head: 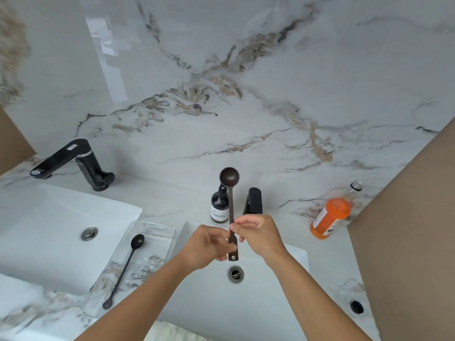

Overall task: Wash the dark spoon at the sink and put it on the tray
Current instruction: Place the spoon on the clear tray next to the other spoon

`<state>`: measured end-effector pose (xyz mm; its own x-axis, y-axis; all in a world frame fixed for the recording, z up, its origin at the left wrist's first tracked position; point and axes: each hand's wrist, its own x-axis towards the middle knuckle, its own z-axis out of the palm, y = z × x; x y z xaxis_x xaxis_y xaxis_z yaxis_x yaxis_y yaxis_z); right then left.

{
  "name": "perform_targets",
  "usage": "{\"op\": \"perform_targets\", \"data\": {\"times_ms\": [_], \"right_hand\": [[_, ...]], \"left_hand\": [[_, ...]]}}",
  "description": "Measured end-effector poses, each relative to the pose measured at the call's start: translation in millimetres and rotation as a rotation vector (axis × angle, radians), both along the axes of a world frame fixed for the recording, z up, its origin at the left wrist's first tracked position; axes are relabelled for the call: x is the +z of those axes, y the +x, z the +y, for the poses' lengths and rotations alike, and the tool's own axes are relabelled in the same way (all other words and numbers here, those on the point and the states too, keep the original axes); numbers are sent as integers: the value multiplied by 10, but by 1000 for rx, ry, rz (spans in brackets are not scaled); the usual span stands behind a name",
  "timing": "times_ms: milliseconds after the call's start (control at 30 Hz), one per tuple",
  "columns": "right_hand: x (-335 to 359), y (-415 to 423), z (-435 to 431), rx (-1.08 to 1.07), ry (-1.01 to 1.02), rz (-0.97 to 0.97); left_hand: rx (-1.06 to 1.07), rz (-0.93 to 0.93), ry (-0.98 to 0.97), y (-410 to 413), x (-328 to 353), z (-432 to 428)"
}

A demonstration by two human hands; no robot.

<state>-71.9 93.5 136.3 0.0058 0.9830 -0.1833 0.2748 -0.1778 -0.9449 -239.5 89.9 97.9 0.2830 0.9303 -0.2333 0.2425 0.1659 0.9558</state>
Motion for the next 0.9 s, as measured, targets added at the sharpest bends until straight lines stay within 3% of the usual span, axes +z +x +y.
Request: {"op": "perform_targets", "data": {"times_ms": [200, 400, 700, 900], "right_hand": [[-246, -345, -38, 82, -201, -47], [-634, -884, -63, 221, -448, -124], [-1110, -1963, 88, 132, -626, 10], [-1350, -2327, 184, 96, -693, -139]], "left_hand": [[-25, 131, -77, -411, -174, -171], [-125, 235, -308, -924, -392, -344], [67, 383, -388, -1862, -677, -272], [97, 456, -448, -2036, -853, -140]]}}
